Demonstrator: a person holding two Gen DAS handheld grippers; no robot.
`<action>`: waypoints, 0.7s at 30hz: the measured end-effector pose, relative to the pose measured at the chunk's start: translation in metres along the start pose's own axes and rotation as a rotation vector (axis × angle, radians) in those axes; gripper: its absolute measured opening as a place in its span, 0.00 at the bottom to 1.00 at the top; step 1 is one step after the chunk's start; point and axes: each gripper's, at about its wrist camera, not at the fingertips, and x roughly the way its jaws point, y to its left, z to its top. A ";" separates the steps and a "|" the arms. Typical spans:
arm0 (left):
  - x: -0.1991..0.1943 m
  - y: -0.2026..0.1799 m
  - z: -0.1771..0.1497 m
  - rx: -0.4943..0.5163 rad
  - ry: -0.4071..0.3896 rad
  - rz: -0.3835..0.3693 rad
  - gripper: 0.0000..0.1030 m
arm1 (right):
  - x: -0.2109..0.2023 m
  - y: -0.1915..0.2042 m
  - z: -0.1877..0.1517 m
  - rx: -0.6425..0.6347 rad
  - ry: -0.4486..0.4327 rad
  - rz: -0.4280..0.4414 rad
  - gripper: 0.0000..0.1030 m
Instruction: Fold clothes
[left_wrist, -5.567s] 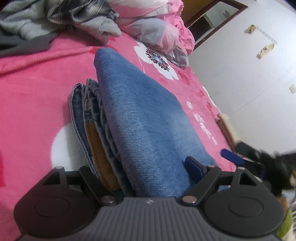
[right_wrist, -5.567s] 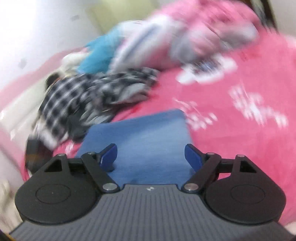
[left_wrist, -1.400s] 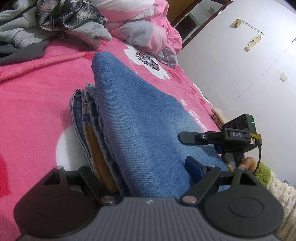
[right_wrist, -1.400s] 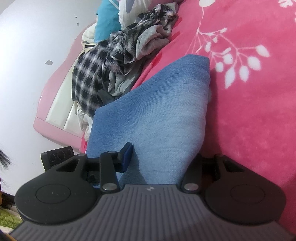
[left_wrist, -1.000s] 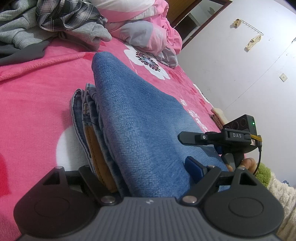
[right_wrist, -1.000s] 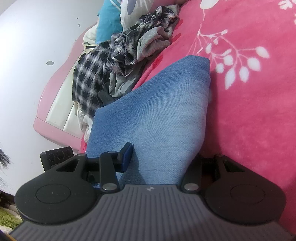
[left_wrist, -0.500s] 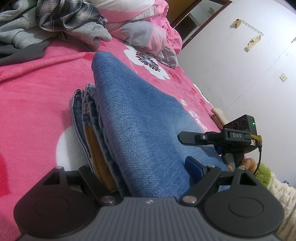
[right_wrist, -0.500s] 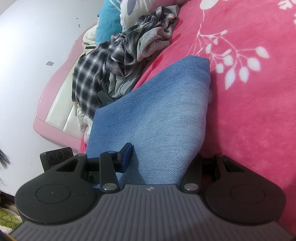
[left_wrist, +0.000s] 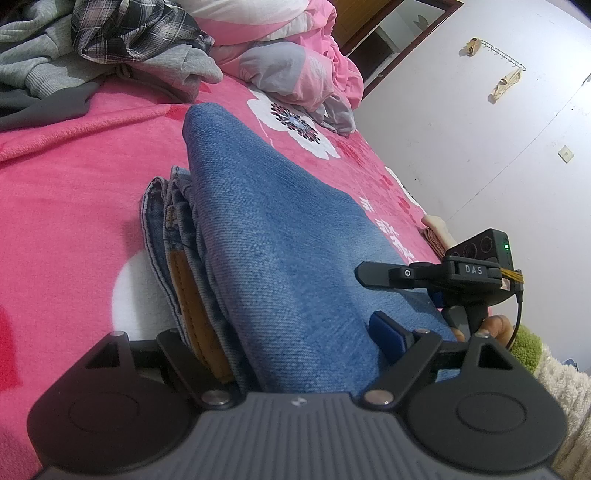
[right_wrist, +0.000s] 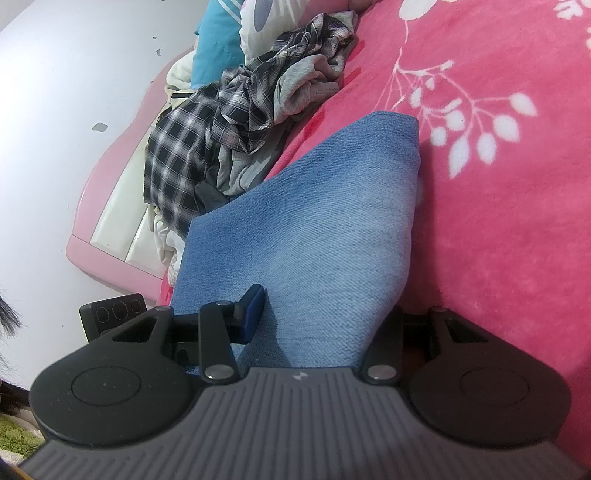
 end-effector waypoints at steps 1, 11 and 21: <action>0.000 0.000 0.000 0.000 0.000 0.000 0.82 | 0.000 0.000 0.000 0.000 0.000 0.000 0.41; 0.000 0.000 0.000 0.004 0.002 0.000 0.82 | -0.001 0.001 -0.001 -0.001 -0.003 -0.001 0.41; -0.002 -0.015 0.006 0.040 0.028 0.060 0.79 | -0.003 0.007 0.000 -0.024 -0.007 -0.008 0.41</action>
